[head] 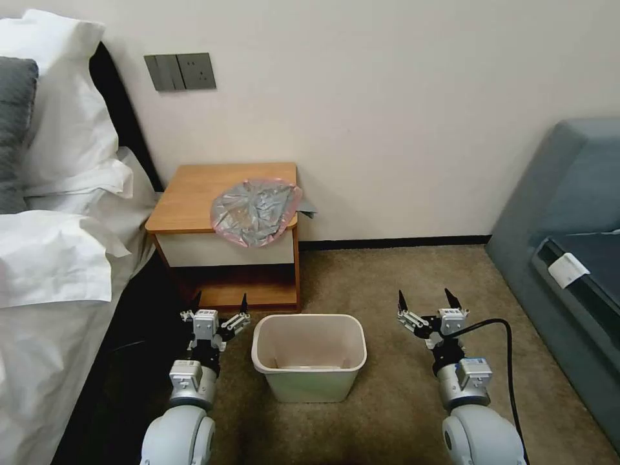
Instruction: Pick up the garbage bag from the table and place it over the trash can.
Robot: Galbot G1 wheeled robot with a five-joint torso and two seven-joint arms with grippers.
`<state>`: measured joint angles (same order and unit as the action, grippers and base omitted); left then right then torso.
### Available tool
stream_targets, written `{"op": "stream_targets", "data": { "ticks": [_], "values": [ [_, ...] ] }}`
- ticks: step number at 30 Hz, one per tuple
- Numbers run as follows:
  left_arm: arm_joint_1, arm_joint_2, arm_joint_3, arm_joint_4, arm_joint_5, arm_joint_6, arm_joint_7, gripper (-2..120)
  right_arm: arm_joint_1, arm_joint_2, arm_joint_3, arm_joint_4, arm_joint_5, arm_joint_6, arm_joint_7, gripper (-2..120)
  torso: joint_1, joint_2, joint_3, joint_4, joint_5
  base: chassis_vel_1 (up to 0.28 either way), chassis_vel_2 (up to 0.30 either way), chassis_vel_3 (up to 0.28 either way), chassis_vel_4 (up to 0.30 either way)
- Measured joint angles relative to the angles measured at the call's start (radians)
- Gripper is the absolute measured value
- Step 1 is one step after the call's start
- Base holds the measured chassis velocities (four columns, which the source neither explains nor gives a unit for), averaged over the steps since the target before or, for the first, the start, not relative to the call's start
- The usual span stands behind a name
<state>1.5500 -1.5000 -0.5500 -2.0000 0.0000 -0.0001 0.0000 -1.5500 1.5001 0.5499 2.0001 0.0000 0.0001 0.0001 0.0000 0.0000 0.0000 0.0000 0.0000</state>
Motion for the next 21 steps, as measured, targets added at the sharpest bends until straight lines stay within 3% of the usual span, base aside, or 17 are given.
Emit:
{"op": "stream_targets", "data": {
  "ticks": [18, 21],
  "values": [
    [0.004, 0.001, -0.001, -0.006, -0.002, 0.0, 0.0, 100, -0.013, 0.001, 0.003, 0.015, 0.001, 0.003, -0.001, 100, 0.0, 0.0, 0.0, 0.0003, 0.0001, 0.0, 0.0, 0.0, 0.0],
    [0.049, 0.012, -0.013, -0.069, -0.029, -0.012, -0.005, 100, -0.093, 0.01, 0.025, 0.098, 0.016, 0.033, -0.01, 100, 0.0, 0.0, 0.0, -0.0001, -0.0002, 0.0, 0.0, 0.0, 0.0]
  ]
}}
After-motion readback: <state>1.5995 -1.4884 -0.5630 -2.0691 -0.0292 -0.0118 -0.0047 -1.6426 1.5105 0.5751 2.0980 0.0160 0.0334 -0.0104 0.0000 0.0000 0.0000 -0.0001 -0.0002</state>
